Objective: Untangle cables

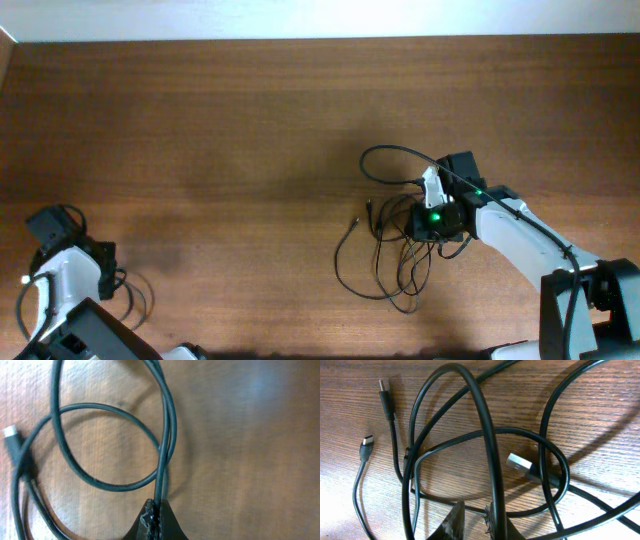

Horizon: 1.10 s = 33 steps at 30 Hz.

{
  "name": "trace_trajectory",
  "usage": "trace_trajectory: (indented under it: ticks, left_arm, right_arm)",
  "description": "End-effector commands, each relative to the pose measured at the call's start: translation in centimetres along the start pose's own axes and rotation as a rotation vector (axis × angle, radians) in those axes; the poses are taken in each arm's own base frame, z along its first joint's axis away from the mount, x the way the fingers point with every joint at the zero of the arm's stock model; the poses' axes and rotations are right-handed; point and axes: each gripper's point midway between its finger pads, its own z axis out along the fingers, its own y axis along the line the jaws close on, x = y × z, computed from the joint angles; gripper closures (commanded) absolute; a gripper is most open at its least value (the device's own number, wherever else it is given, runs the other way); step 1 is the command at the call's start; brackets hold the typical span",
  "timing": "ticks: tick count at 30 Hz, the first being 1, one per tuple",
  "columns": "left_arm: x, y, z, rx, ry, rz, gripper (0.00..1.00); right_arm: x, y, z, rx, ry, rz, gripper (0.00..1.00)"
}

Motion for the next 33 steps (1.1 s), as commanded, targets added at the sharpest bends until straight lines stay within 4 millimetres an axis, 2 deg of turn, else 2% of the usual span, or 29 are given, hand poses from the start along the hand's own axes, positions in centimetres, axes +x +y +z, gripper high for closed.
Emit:
trace_trajectory:
  ticks: [1,2,3,4,6,7,9,10,11,12,13,14,15,16,17,18,19,20,22,23,26,28,30,31,32,33]
  left_arm:
    - [-0.7,-4.8,-1.6,0.21,0.044,0.07,1.0]
    - [0.0,-5.9,-2.1,0.275,0.09,0.092,0.76]
    - [1.0,-5.9,-2.3,0.285,0.139,0.098,0.07]
    - [1.5,-6.2,-2.4,0.305,0.168,0.096,0.01]
    - [2.3,-9.0,-4.7,0.458,0.263,0.101,0.01]
    - [2.0,-8.8,-5.7,0.434,0.276,0.101,0.01]
    - [-0.3,-6.8,-7.6,0.284,0.165,0.115,0.01]
    - [-1.8,-6.2,-10.2,0.253,0.067,0.129,0.01]
    - [-1.5,-7.0,-13.0,0.356,0.051,0.138,0.01]
    - [-0.4,-8.0,-15.4,0.468,0.072,0.159,0.01]
    - [1.4,-9.1,-18.1,0.586,0.103,0.218,0.01]
    - [3.0,-9.9,-19.8,0.666,0.125,0.298,0.01]
    - [5.2,-10.8,-21.5,0.749,0.157,0.41,0.01]
    - [7.5,-11.8,-23.0,0.839,0.178,0.557,0.01]
    - [10.4,-12.8,-25.1,0.972,0.226,0.717,0.01]
    - [13.7,-13.3,-28.2,1.164,0.267,0.921,0.01]
    - [16.2,-13.1,-31.0,1.361,0.269,1.123,0.01]
    - [18.8,-11.7,-33.9,1.586,0.266,1.333,0.01]
    - [22.0,-8.4,-38.0,1.96,0.289,1.539,0.01]
    - [23.2,-7.4,-38.5,2.046,0.289,1.596,0.01]
    - [27.6,-4.6,-36.0,2.138,0.31,1.77,0.01]
    - [29.6,-3.7,-35.8,2.226,0.284,1.845,0.01]
    - [31.3,-4.2,-36.1,2.256,0.135,1.954,0.01]
    - [32.6,-5.3,-35.7,2.183,0.08,2.0,0.01]
    - [34.1,-7.7,-35.0,2.04,0.04,1.981,0.01]
    - [35.6,-9.5,-35.0,1.981,0.001,1.943,0.01]
  right_arm:
    - [0.3,0.0,0.1,-0.005,0.007,0.008,0.83]
    - [0.3,0.0,0.1,-0.004,0.007,0.008,0.83]
    - [0.3,0.0,0.1,-0.004,0.008,0.008,0.83]
    - [0.3,0.0,0.1,-0.004,0.008,0.008,0.83]
    - [0.3,0.0,0.1,-0.004,0.007,0.008,0.82]
    - [0.3,0.0,0.1,-0.004,0.007,0.008,0.79]
    - [0.1,0.3,-0.1,-0.019,0.005,0.006,0.8]
    - [-0.6,1.8,-0.7,-0.083,0.003,-0.002,0.96]
    - [-2.1,4.2,-2.0,-0.186,-0.017,-0.026,0.96]
    - [-4.2,7.8,-4.4,-0.336,-0.06,-0.1,0.96]
    - [-5.8,10.9,-7.1,-0.469,-0.103,-0.199,0.96]
    - [-6.9,12.3,-8.6,-0.498,-0.137,-0.238,0.96]
    - [-8.0,14.6,-10.9,-0.51,-0.173,-0.323,0.96]
    - [-8.1,16.4,-12.4,-0.519,-0.187,-0.397,0.96]
    - [-8.6,18.6,-14.5,-0.496,-0.221,-0.475,0.96]
    - [-9.2,19.3,-15.6,-0.45,-0.251,-0.493,0.96]
    - [-10.0,19.8,-17.2,-0.4,-0.291,-0.508,0.96]
    - [-11.5,20.2,-19.3,-0.35,-0.357,-0.486,0.96]
    - [-13.5,20.5,-22.1,-0.3,-0.453,-0.427,0.96]
    - [-13.9,20.8,-23.0,-0.302,-0.478,-0.431,0.96]
    - [-15.2,22.1,-25.6,-0.345,-0.56,-0.385,0.96]
    - [-15.5,23.8,-28.4,-0.402,-0.613,-0.388,0.96]
    - [-14.6,25.2,-29.1,-0.469,-0.595,-0.427,0.96]
    - [-14.1,25.6,-29.1,-0.492,-0.577,-0.437,0.96]
    - [-13.7,26.0,-28.8,-0.497,-0.562,-0.444,0.96]
    - [-13.4,26.4,-28.6,-0.501,-0.553,-0.451,0.96]
